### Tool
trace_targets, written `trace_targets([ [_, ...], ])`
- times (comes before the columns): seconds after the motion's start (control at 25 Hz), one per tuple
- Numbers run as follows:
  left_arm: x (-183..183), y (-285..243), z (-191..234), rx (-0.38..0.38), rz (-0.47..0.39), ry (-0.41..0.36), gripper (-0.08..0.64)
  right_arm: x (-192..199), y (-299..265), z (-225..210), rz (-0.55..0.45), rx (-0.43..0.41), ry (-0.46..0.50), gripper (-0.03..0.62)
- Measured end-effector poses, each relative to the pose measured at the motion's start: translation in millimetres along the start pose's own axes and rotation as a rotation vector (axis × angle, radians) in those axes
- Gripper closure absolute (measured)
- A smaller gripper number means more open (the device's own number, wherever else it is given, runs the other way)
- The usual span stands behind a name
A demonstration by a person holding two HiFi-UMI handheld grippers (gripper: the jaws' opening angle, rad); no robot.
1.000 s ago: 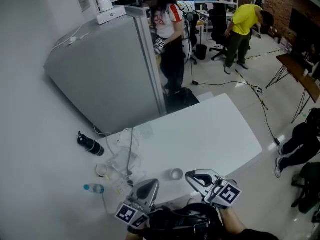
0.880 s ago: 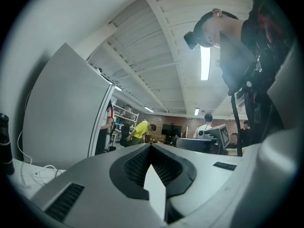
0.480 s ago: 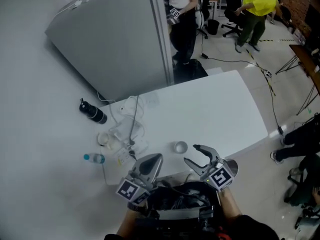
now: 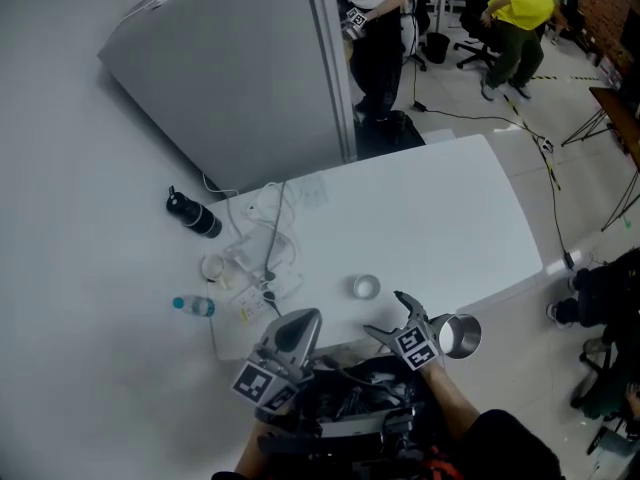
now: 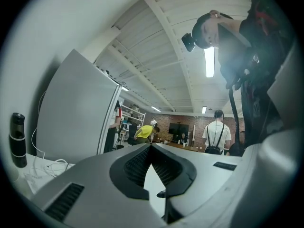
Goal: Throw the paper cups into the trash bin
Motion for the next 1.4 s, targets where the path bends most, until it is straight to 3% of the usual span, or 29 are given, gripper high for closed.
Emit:
trace_targets([
  [0.24,3,7,-4,-0.018,0.012,-0.011,0.558,39,-42,-15,0.086,0.021,-0.018,0.097],
  [0.64,3,29,9,-0.094,0.023,-0.028,0.558,41,-99,-29,0.140,0.026,-0.022,0.098],
  [0.8,2,34,15,-0.116,0.014,-0.032,0.558,33,-105,-37,0.134,0.043,-0.013,0.217],
  [0.88,-1,33,20,-0.129,0.004,-0.028,0.558,30,-106,-39,0.146,0.032,-0.006,0.233],
  [1.0,-11,44,24,-0.177,0.010,-0.019,0.558,23,-102,-10,0.161,-0.071,-0.031,0.238],
  [1.08,-10,54,28,-0.189,0.023,-0.014,0.558,7,-91,14,0.131,-0.116,-0.032,0.238],
  [1.2,-5,37,38,-0.124,0.015,-0.022,0.558,-36,-70,5,0.031,-0.109,-0.024,0.239],
  [1.4,-3,19,35,-0.070,0.006,-0.036,0.558,-101,-29,19,-0.144,-0.139,-0.138,0.242],
])
Point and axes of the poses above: the fingertips, and each gripper's own axes: y backward along the fingers, z to its left, x out of its underside, the point moved 2 cm from there along y, backward along the fingers, and after that the axes turned 1 degree about x, right-handed, at the moved point
